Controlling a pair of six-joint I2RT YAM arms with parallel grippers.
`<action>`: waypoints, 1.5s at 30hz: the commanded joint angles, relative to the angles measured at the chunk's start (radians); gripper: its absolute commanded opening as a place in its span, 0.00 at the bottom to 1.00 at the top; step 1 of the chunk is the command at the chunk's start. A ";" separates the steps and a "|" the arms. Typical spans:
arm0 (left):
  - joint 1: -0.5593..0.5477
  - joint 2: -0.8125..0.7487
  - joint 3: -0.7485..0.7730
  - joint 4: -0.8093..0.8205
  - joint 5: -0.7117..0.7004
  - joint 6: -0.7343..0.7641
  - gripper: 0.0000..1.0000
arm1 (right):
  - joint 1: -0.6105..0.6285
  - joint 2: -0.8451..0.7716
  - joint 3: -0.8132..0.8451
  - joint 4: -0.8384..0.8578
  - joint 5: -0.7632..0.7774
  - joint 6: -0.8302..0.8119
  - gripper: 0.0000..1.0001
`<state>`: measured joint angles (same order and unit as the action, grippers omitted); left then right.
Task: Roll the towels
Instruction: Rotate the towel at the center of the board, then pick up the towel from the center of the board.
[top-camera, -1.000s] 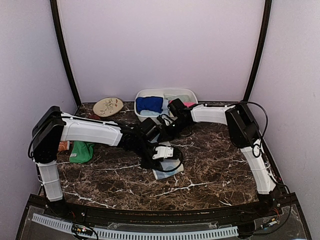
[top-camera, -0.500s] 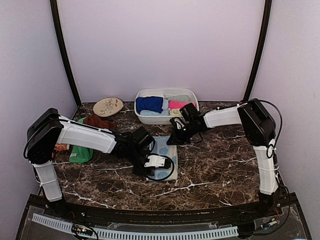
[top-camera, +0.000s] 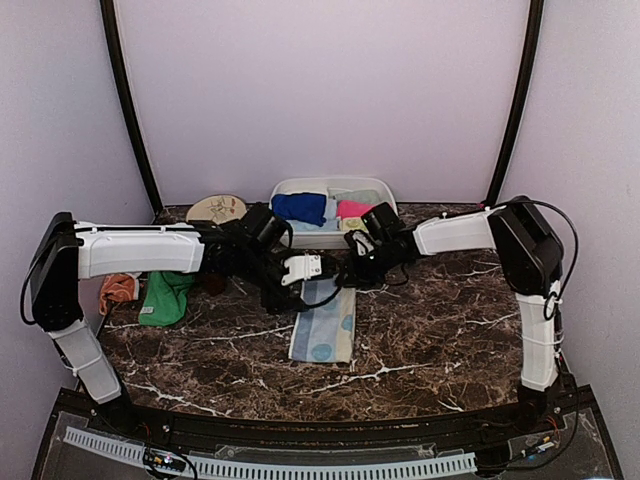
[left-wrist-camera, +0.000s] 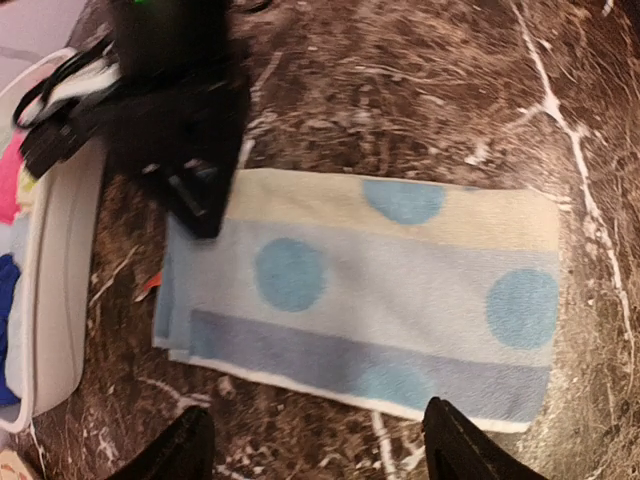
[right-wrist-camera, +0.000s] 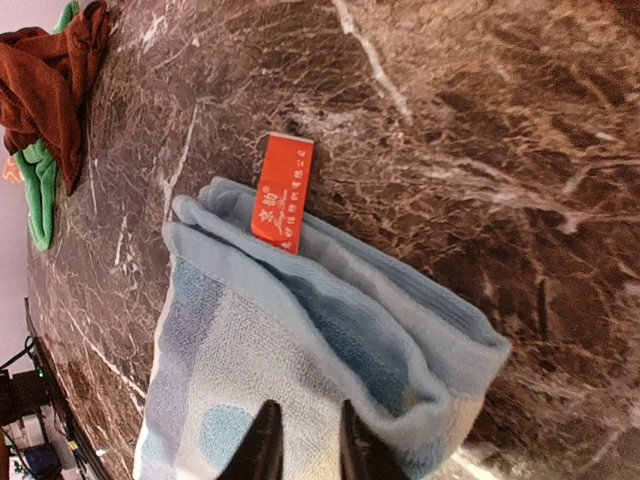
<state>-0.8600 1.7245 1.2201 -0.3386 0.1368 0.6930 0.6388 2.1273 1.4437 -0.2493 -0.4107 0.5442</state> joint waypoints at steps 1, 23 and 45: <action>0.129 -0.056 0.056 -0.101 0.117 -0.100 0.74 | -0.005 -0.187 -0.006 -0.056 0.114 -0.079 0.32; 0.287 -0.080 0.037 -0.136 0.178 -0.228 0.75 | 0.692 -0.685 -0.560 -0.033 0.806 -0.810 0.82; 0.325 -0.256 -0.166 -0.066 0.029 0.047 0.85 | 0.616 -0.374 -0.550 0.194 0.674 -0.882 0.49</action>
<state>-0.5411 1.4975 1.0882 -0.4000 0.1940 0.6655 1.2797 1.7306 0.8825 -0.1036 0.3069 -0.3607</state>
